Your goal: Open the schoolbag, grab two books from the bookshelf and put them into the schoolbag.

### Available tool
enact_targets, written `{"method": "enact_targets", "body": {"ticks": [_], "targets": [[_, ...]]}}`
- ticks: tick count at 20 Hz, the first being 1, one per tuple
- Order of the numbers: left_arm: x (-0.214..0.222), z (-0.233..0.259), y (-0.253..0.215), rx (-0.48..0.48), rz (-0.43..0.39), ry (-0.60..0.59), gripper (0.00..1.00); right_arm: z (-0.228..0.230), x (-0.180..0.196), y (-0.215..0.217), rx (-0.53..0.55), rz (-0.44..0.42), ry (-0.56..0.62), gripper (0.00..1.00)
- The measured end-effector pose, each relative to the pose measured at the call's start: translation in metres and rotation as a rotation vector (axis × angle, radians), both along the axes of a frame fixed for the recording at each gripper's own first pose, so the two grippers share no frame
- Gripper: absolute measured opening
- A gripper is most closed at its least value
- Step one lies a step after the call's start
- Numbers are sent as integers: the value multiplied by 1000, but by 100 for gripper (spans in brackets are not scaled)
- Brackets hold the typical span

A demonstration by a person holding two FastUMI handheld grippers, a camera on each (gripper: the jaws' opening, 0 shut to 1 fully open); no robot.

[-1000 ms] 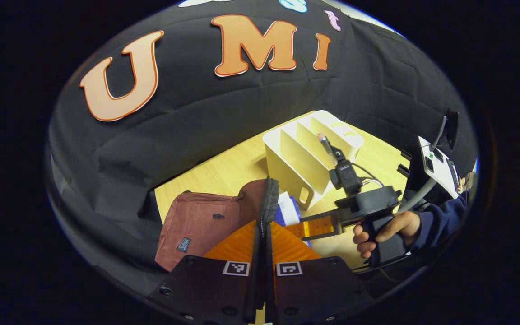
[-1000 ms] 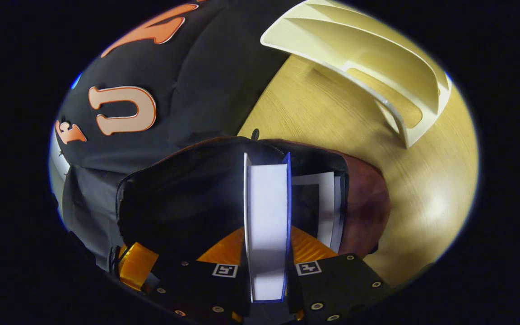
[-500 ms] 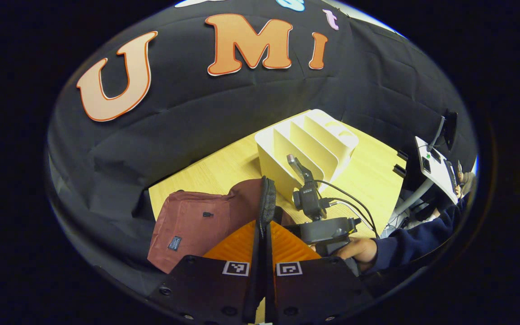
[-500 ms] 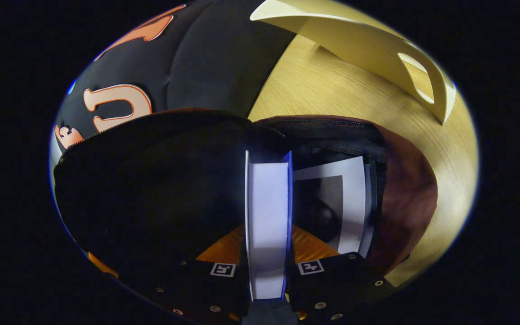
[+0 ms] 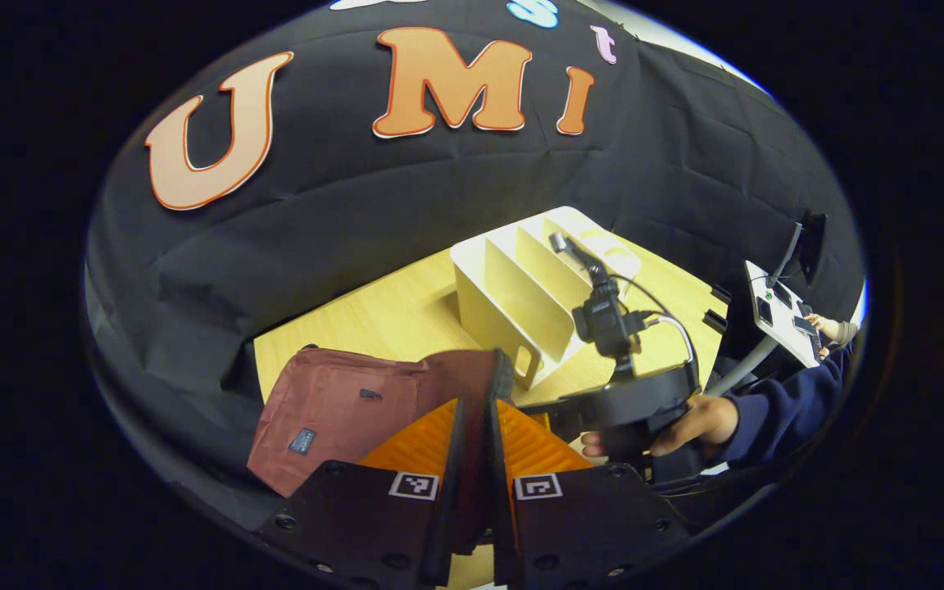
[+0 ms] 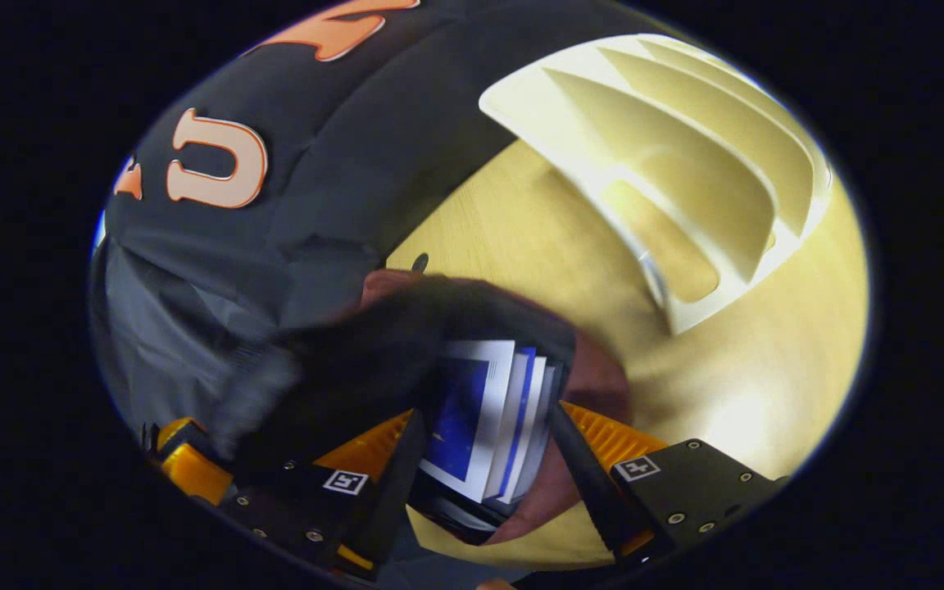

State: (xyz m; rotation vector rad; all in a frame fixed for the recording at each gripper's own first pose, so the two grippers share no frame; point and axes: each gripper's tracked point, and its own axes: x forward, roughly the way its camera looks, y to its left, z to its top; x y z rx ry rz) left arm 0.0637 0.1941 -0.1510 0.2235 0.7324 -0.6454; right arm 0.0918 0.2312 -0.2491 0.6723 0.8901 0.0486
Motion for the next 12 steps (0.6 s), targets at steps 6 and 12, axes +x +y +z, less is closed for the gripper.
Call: {"method": "enact_targets", "body": {"ticks": [6,12], "targets": [[-19,1,-50,-59,44,3,35,47,-14,-73,-163,10,-117,93],[-23,20,-107,-103,133,-37,65,120,-21,-156,-324,8,-285,94]]}}
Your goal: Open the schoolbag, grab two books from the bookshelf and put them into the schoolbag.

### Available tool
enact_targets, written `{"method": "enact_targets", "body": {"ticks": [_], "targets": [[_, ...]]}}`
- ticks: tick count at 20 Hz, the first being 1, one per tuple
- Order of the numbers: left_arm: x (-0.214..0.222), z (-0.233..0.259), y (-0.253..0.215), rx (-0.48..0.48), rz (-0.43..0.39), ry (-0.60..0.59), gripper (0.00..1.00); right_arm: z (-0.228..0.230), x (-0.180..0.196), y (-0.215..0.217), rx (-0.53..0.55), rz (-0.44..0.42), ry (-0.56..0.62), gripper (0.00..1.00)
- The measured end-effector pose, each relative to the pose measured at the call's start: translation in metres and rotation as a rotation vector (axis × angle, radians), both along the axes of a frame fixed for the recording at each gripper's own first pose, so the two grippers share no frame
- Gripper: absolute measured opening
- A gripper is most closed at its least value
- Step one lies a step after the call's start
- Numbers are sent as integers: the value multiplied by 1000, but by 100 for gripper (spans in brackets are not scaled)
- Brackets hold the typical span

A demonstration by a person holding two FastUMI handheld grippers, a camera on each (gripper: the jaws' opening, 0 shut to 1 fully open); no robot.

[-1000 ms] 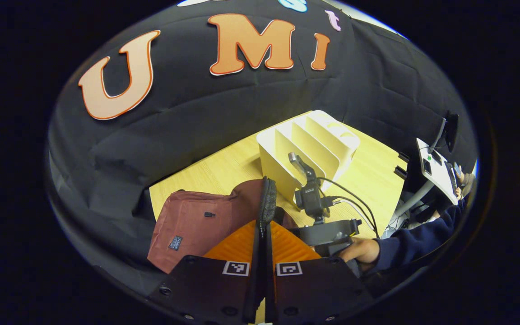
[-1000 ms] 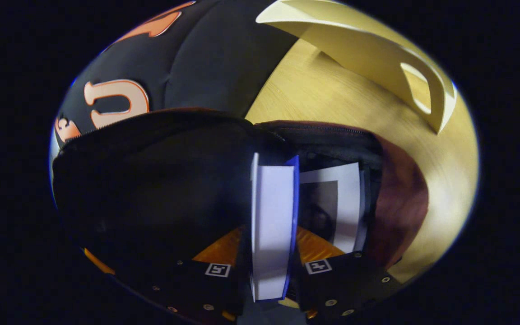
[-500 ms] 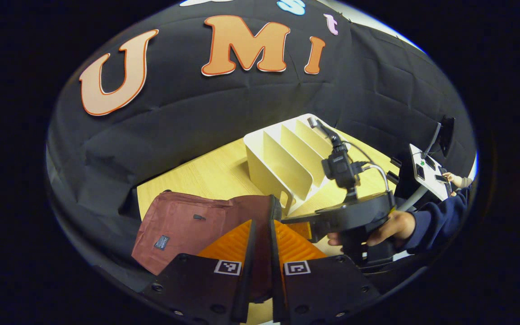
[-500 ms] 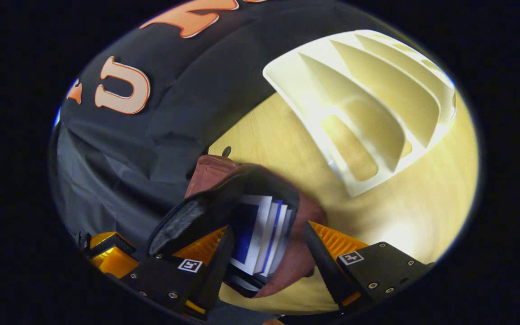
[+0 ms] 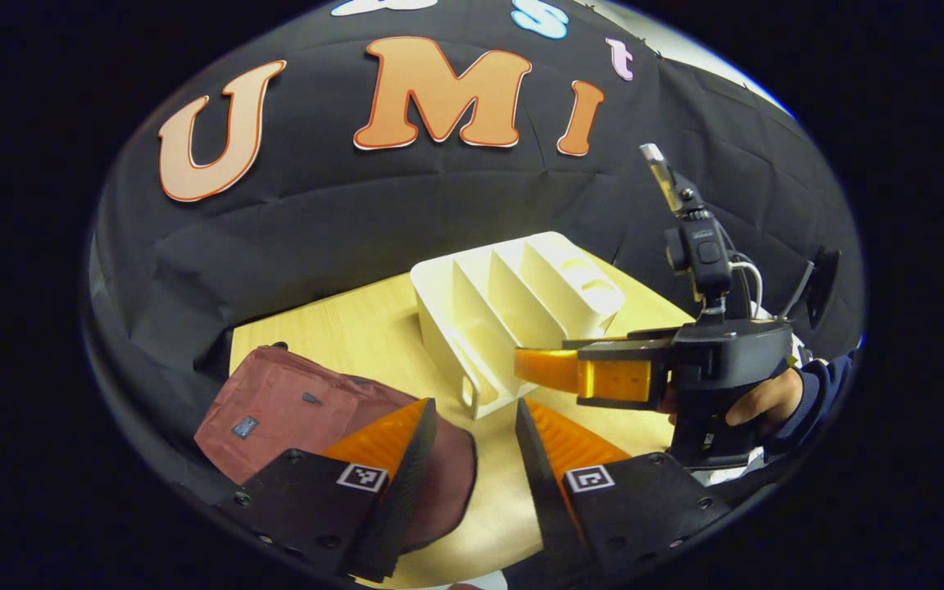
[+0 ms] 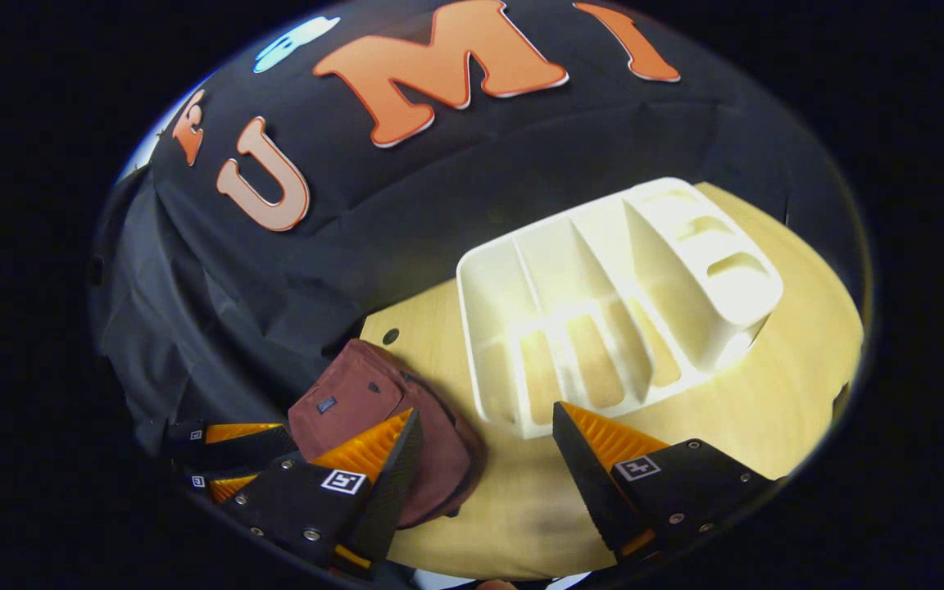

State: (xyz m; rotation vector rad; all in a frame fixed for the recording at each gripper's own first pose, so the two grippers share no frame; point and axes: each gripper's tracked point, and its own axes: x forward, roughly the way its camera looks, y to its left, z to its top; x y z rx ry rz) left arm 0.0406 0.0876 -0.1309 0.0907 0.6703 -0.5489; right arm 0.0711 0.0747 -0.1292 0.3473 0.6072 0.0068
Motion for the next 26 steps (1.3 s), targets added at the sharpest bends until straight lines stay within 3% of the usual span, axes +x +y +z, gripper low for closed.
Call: {"method": "enact_targets", "body": {"ticks": [1,3,12,19,25,26], "targets": [[0,6,-12,-11,13,-18,81,13,-1,-14,-32,2,-28,95],[-1,20,-32,-26,53,-52,96,37,-5,-41,-97,9,-84,96],[10,75,-102,-20,269,-299,97,126,-22,-145,-368,49,-349,96],[4,137,-123,-8,433,-524,99,182,-38,-178,-399,62,-480,96],[-11,178,-137,-105,511,-670,94,211,-50,-173,-377,93,-580,96],[-16,178,-136,-105,521,-683,94,213,-52,-171,-377,98,-592,100]]}}
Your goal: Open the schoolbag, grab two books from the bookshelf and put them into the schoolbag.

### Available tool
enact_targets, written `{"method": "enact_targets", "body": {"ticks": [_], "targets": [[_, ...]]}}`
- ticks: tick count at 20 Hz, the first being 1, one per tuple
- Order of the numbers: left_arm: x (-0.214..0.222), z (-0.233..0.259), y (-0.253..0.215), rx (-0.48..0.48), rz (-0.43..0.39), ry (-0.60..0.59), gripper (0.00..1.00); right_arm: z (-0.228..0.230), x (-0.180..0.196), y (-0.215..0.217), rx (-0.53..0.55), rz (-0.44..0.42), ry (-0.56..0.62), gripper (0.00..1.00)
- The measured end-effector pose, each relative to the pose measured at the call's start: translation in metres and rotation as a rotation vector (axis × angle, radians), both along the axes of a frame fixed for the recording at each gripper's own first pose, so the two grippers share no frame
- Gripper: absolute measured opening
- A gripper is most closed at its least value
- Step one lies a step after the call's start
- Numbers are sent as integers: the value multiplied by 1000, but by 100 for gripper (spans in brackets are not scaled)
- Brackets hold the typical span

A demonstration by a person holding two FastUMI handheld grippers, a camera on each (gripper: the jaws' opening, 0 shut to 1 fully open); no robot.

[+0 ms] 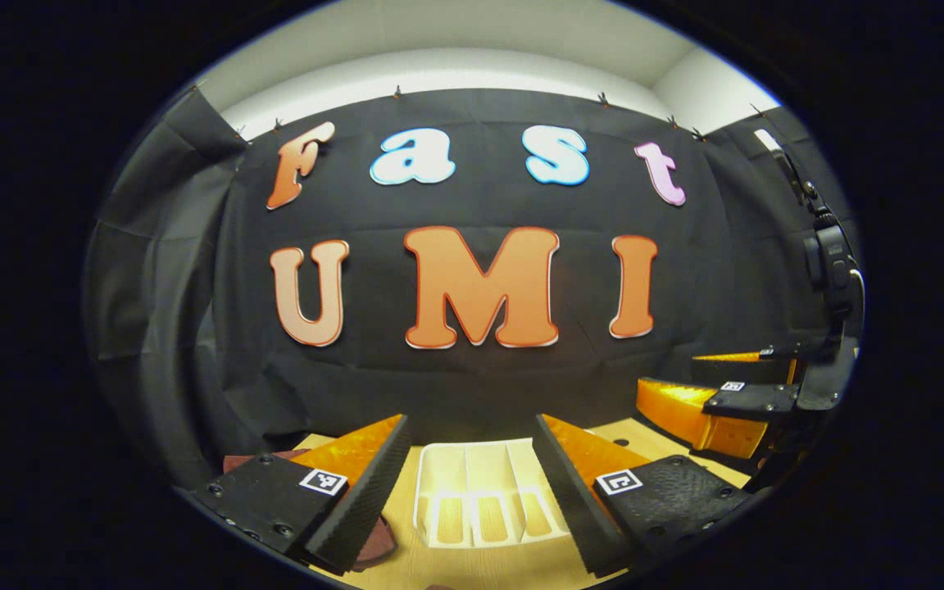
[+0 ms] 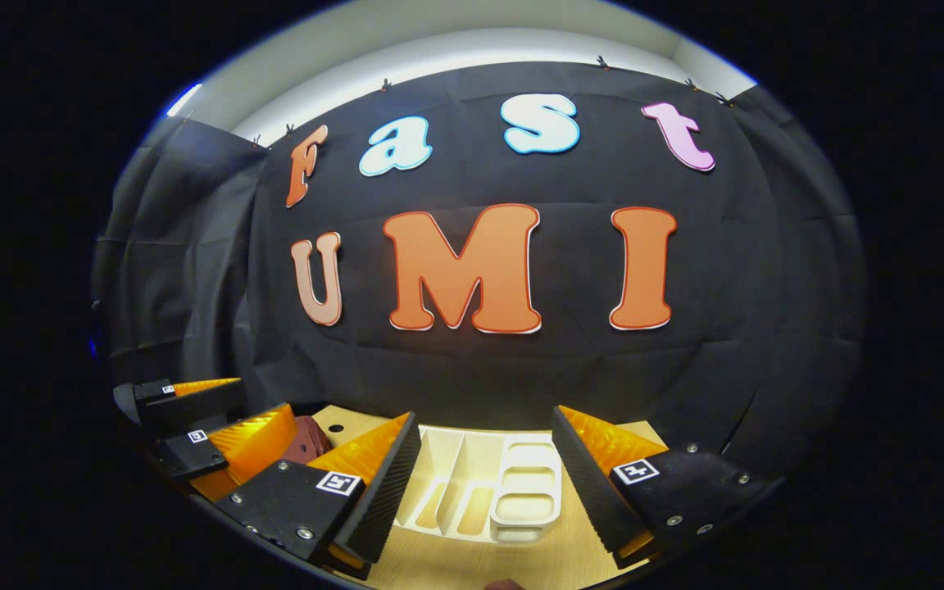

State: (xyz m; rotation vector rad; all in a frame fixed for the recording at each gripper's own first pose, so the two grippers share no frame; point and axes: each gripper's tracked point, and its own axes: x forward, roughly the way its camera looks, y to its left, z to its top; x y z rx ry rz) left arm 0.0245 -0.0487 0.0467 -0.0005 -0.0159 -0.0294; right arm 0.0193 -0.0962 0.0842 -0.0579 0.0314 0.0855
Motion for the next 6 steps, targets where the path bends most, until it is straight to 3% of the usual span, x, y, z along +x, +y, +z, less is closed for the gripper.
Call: {"method": "enact_targets", "body": {"ticks": [1,3,4,6], "targets": [[-1,1,1,4,8,-7,94,1,-1,4,-5,11,-5,96],[-1,0,1,6,19,-4,94,-3,-1,8,-10,24,4,100],[-2,-1,1,4,20,3,94,-6,-2,8,-8,23,15,95],[-2,-3,2,-4,22,8,94,-7,-2,12,1,28,19,100]]}}
